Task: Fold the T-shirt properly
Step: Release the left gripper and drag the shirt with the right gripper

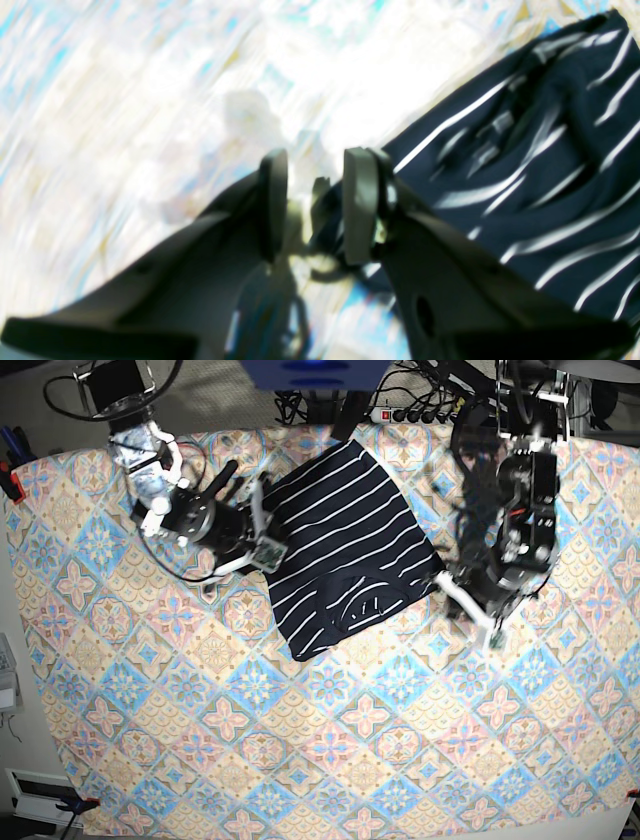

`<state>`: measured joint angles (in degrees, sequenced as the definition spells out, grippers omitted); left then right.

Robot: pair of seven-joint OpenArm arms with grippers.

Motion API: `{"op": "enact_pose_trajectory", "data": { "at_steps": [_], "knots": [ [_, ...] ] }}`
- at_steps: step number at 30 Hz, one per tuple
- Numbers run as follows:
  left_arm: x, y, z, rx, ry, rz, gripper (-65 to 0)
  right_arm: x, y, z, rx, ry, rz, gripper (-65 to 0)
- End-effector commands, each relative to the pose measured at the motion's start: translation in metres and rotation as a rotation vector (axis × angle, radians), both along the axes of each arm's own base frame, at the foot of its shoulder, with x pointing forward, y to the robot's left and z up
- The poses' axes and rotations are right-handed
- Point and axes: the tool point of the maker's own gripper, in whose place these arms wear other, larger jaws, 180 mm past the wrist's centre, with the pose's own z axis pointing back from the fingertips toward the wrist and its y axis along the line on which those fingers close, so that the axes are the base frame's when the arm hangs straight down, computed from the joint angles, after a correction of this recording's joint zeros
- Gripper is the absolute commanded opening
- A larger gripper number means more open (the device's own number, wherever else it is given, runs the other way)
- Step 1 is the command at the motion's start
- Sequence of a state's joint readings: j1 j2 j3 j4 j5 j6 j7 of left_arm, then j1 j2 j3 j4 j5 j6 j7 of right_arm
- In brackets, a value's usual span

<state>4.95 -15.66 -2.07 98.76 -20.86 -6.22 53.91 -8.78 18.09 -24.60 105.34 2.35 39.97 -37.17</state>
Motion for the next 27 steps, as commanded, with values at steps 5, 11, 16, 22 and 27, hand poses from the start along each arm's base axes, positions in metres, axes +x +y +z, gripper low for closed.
{"op": "enact_pose_trajectory", "data": {
  "at_steps": [5,11,16,22,27],
  "knots": [
    [-0.034,0.039,0.027,0.012,-0.078,0.131,-47.3,-0.009,0.064,0.023,0.094,-0.046,0.167,-54.5],
    [-0.074,0.061,0.017,-0.010,-0.038,0.271,-47.3,-0.018,0.100,0.006,0.110,0.021,0.231,-54.5],
    [-0.091,0.059,0.006,-0.042,-0.002,0.321,-47.3,-0.019,0.126,-0.015,0.096,0.083,0.280,-54.5],
    [-0.098,0.055,0.002,-0.049,0.014,0.322,-47.3,-0.009,0.134,-0.054,0.048,0.199,0.250,-54.5],
    [-0.097,0.054,0.002,-0.056,0.011,0.326,-47.3,0.001,0.123,-0.090,0.037,0.302,0.185,-59.5]
  ]
}}
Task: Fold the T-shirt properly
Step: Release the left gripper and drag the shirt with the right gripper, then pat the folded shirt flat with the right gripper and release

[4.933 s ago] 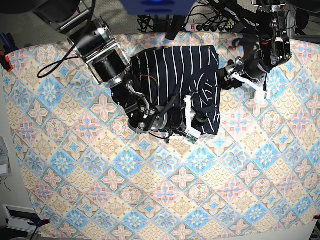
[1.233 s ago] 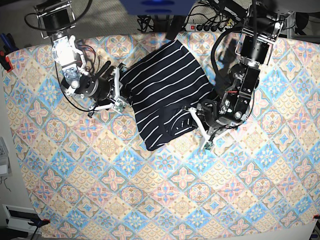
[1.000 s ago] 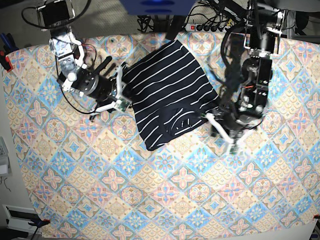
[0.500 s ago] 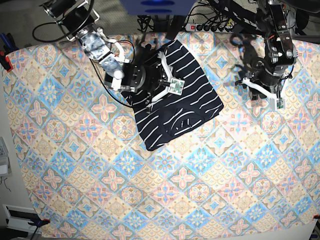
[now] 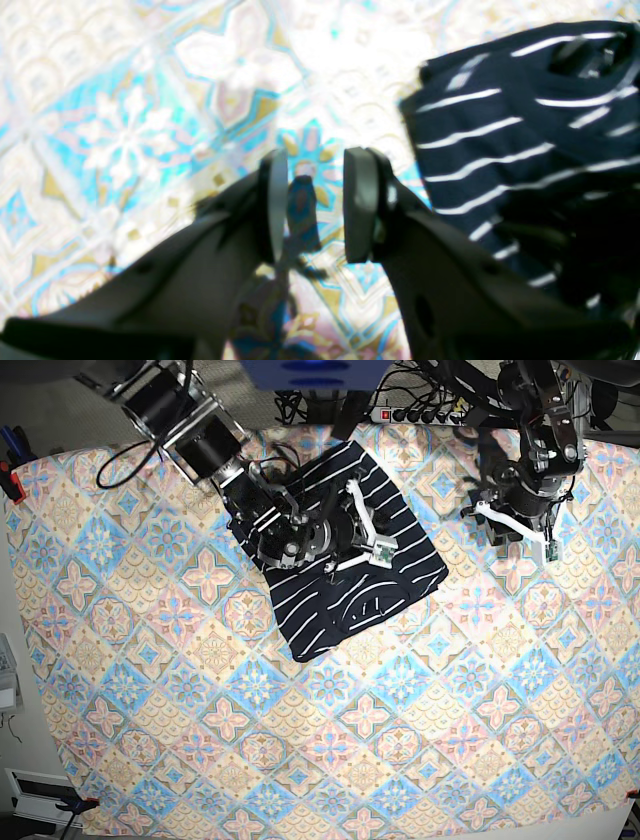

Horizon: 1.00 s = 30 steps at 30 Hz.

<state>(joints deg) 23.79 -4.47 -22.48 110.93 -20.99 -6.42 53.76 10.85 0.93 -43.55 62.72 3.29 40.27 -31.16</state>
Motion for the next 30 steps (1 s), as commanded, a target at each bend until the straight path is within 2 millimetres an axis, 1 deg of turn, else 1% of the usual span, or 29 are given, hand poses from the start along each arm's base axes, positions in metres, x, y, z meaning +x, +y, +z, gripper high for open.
{"op": "enact_pose_trajectory", "data": {
  "at_steps": [1,4,6,7,8,9,10,13,14,18,20,22,25,27,28,29,30],
  "knots": [
    [0.006,0.003,0.010,0.016,-0.037,-0.004,-47.3,0.013,-0.006,0.000,-0.002,-0.013,-0.026,-60.0],
    [0.007,0.002,0.011,0.015,-0.040,-0.005,-47.3,0.033,-0.024,-0.006,0.002,0.004,-0.109,-60.5],
    [0.007,0.002,0.011,0.015,-0.040,-0.005,-47.3,0.046,-0.046,-0.008,-0.004,0.003,-0.173,-60.5],
    [0.007,0.002,0.011,0.015,-0.040,-0.005,-47.3,0.052,-0.054,-0.008,-0.001,-0.001,-0.198,-60.5],
    [0.007,0.002,0.011,0.015,-0.040,-0.005,-47.3,0.058,-0.060,-0.006,0.002,-0.009,-0.218,-60.5],
    [0.007,0.002,0.011,0.015,-0.040,-0.005,-47.3,0.069,-0.070,-0.003,-0.001,-0.025,-0.243,-60.5],
    [0.007,0.002,0.011,0.015,-0.040,-0.005,-47.3,0.076,-0.081,-0.002,-0.011,-0.033,-0.263,-60.5],
    [0.008,0.002,0.010,0.014,-0.040,-0.005,-47.3,0.088,-0.114,-0.005,-0.047,-0.044,-0.315,-60.5],
    [0.008,0.002,0.011,0.014,-0.042,-0.006,-47.3,0.097,-0.123,0.000,-0.053,-0.061,-0.332,-60.4],
    [0.009,0.001,0.010,0.013,-0.042,-0.008,-47.3,0.120,-0.159,0.009,-0.078,-0.100,-0.399,-60.4],
    [0.009,0.001,0.010,0.013,-0.042,-0.008,-47.3,0.137,-0.171,0.020,-0.063,-0.123,-0.449,-60.4],
    [0.009,0.001,0.010,0.013,-0.042,-0.008,-47.3,0.148,-0.183,0.025,-0.053,-0.126,-0.501,-60.4],
    [0.009,0.001,0.010,0.013,-0.042,-0.008,-47.3,0.164,-0.195,0.030,-0.049,-0.125,-0.547,-60.4],
    [0.008,0.002,0.010,0.014,-0.040,-0.006,-47.3,0.169,-0.195,0.036,-0.045,-0.141,-0.548,-60.4],
    [0.007,0.002,0.010,0.014,-0.039,-0.006,-47.3,0.172,-0.193,0.042,-0.042,-0.160,-0.541,-60.4],
    [0.007,0.002,0.010,0.014,-0.037,-0.005,-47.3,0.177,-0.189,0.052,-0.032,-0.191,-0.531,-60.4],
    [0.006,0.002,0.009,0.014,-0.036,-0.005,-47.3,0.177,-0.186,0.059,-0.032,-0.214,-0.519,-60.4]
  ]
}}
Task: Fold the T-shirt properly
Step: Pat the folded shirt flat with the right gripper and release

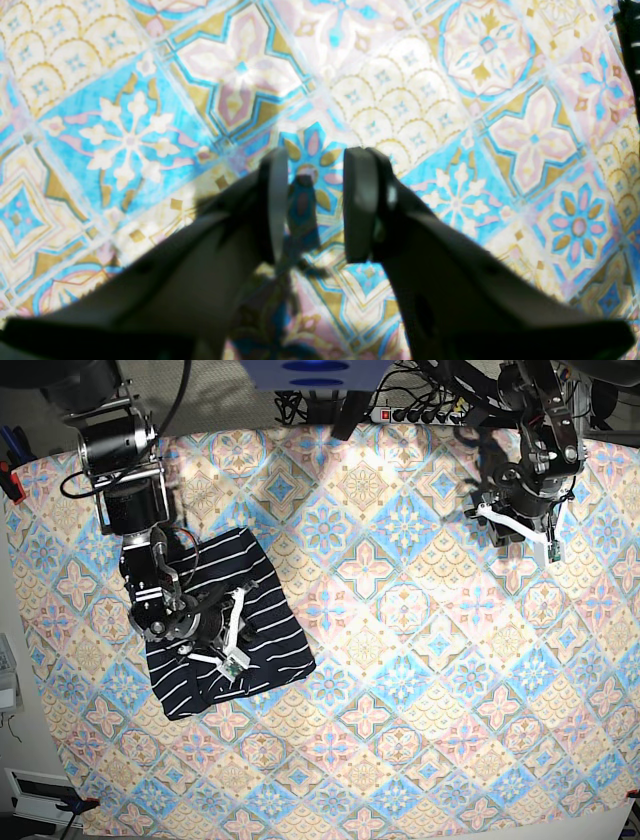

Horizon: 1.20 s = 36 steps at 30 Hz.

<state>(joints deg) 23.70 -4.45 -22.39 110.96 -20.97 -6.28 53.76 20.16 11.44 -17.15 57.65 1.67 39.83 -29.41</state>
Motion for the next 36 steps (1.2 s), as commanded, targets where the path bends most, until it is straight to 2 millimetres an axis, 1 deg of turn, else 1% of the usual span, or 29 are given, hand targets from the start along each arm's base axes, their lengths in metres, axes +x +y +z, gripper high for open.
{"op": "enact_pose_trajectory", "data": {
  "at_steps": [1,3,5,6,8,9,10,13,14,16,18,21,24,28,33,36],
  "knots": [
    [0.005,0.003,0.009,0.015,-0.033,-0.006,-47.3,0.013,0.006,0.026,0.026,-0.074,0.010,-60.4],
    [0.005,0.003,0.009,0.015,-0.033,-0.006,-47.3,0.007,0.013,0.036,0.013,-0.104,0.036,-60.4],
    [0.005,0.003,0.009,0.015,-0.033,-0.006,-47.3,0.005,0.021,0.046,0.008,-0.133,0.058,-60.4],
    [0.005,0.003,0.009,0.015,-0.034,-0.006,-47.3,0.006,0.030,0.052,0.024,-0.148,0.066,-60.4],
    [0.006,0.003,0.009,0.015,-0.036,-0.006,-47.3,0.004,0.051,0.053,0.063,-0.142,0.075,-60.3],
    [0.006,0.003,0.009,0.015,-0.036,-0.006,-47.3,0.002,0.057,0.051,0.075,-0.130,0.077,-60.3],
    [0.007,0.003,0.010,0.015,-0.038,-0.006,-47.3,-0.001,0.063,0.044,0.085,-0.107,0.080,-60.3],
    [0.007,0.002,0.010,0.014,-0.037,-0.007,-47.3,-0.018,0.072,0.014,0.081,-0.019,0.106,-60.3],
    [0.007,0.002,0.010,0.014,-0.037,-0.007,-47.3,-0.020,0.077,0.009,0.100,-0.009,0.107,-60.3],
    [0.007,0.002,0.009,0.013,-0.036,-0.008,-47.3,-0.015,0.083,0.007,0.133,-0.007,0.104,-60.4],
    [0.007,0.002,0.009,0.013,-0.036,-0.008,-47.3,-0.015,0.079,-0.006,0.147,0.030,0.082,-60.4],
    [0.007,0.002,0.009,0.013,-0.036,-0.008,-47.3,-0.007,0.080,-0.013,0.193,0.049,0.050,-60.4],
    [0.007,0.002,0.009,0.013,-0.036,-0.008,-47.3,0.001,0.078,-0.013,0.226,0.044,0.028,-60.4],
    [0.006,0.002,0.009,0.013,-0.034,-0.008,-47.3,0.023,0.070,-0.007,0.251,0.004,-0.033,-60.3],
    [0.004,0.003,0.008,0.016,-0.032,-0.005,-47.3,0.041,0.060,0.000,0.270,-0.019,-0.067,-60.3],
    [0.001,0.003,0.007,0.016,-0.024,-0.005,-47.3,0.047,0.039,-0.002,0.254,-0.022,-0.098,-60.3]
  ]
}}
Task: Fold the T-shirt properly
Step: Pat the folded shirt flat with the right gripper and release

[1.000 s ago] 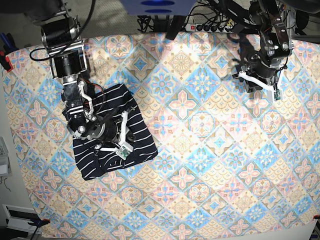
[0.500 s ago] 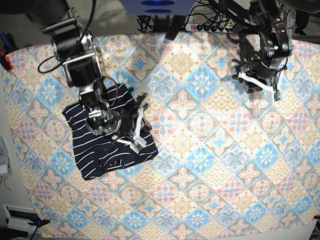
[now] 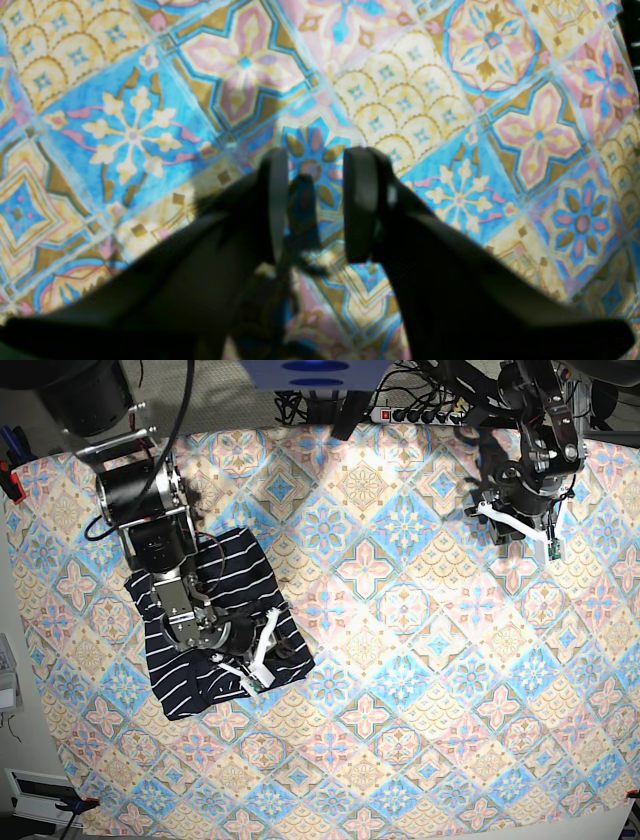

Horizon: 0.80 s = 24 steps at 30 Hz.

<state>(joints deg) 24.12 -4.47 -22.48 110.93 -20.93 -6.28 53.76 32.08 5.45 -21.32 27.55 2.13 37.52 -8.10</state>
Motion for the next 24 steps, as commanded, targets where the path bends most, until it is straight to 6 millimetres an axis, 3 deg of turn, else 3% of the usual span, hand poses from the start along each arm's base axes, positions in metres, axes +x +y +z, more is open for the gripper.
{"op": "enact_pose_trajectory", "data": {
  "at_steps": [1,8,18,24],
  "knots": [
    [0.003,0.002,0.008,0.014,-0.029,-0.006,-47.3,0.018,-0.009,0.018,0.017,-0.052,-0.022,-60.3],
    [0.002,0.002,0.007,0.014,-0.025,-0.006,-47.3,0.028,-0.059,0.016,-0.060,-0.062,-0.092,-60.3],
    [0.002,0.002,0.007,0.014,-0.026,-0.008,-47.3,0.022,-0.083,0.006,-0.095,-0.030,-0.128,-60.3],
    [0.001,0.002,0.006,0.014,-0.023,-0.008,-47.3,0.027,-0.128,0.001,-0.187,-0.050,-0.229,-60.3]
  ]
}}
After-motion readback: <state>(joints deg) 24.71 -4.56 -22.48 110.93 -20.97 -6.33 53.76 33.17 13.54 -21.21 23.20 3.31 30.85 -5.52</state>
